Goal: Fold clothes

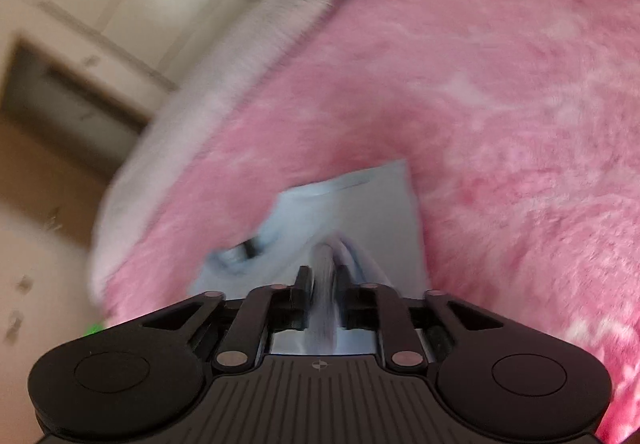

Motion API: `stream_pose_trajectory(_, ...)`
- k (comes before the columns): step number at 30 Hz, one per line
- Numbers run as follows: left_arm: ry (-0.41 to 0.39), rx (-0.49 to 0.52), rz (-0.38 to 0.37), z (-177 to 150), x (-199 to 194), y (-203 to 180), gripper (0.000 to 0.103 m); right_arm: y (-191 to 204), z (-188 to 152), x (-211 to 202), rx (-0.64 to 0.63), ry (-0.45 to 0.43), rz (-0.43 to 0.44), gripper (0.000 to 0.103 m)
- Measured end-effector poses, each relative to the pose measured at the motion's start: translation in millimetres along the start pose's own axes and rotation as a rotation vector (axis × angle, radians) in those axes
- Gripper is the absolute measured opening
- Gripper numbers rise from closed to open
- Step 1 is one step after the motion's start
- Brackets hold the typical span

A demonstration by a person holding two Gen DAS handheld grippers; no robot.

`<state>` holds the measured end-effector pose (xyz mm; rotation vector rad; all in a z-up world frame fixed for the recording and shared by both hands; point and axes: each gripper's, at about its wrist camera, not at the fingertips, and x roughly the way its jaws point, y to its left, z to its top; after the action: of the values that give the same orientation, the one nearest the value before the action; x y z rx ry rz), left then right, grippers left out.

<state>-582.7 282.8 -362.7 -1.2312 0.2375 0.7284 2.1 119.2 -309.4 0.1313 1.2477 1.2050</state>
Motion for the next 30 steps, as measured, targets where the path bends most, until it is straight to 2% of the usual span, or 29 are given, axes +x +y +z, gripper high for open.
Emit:
stream_pose_trajectory(2,0.009,-0.039,0.01,8.5,7.0,11.0,0.013,-11.0,7.2,4.0,0.009,-0.034,-0.013,0.045)
stream_pose_trajectory(3,0.01,-0.052,0.015,12.1,8.7,15.7,0.016,-17.8,8.0,2.3,0.014,-0.046,0.001,0.047)
stream_pose_trajectory(5,-0.022,-0.029,0.03,13.2,-2.4,18.1,0.025,-25.2,5.9,-2.9,-0.026,-0.057,-0.001,0.047)
stream_pose_trajectory(10,-0.095,0.039,0.069,15.8,-29.2,22.6,0.025,-23.9,-11.3,-4.8,-0.287,-0.035,-0.052,0.047)
stream_pose_trajectory(12,-0.062,0.161,0.115,12.3,-28.0,9.5,0.026,-22.6,-17.7,2.6,-0.346,-0.017,-0.054,0.047)
stream_pose_trajectory(17,0.038,0.385,0.182,-0.7,-5.2,-12.9,0.028,-20.6,-21.3,22.2,-0.435,0.022,-0.078,0.047)
stream_pose_trajectory(21,0.061,0.439,0.213,0.3,12.7,-15.6,0.029,-21.6,-12.6,33.0,-0.458,0.037,-0.062,0.047)
stream_pose_trajectory(30,0.12,0.426,0.191,17.5,53.3,-5.7,0.032,-18.4,7.1,59.1,-0.47,0.072,-0.006,0.047)
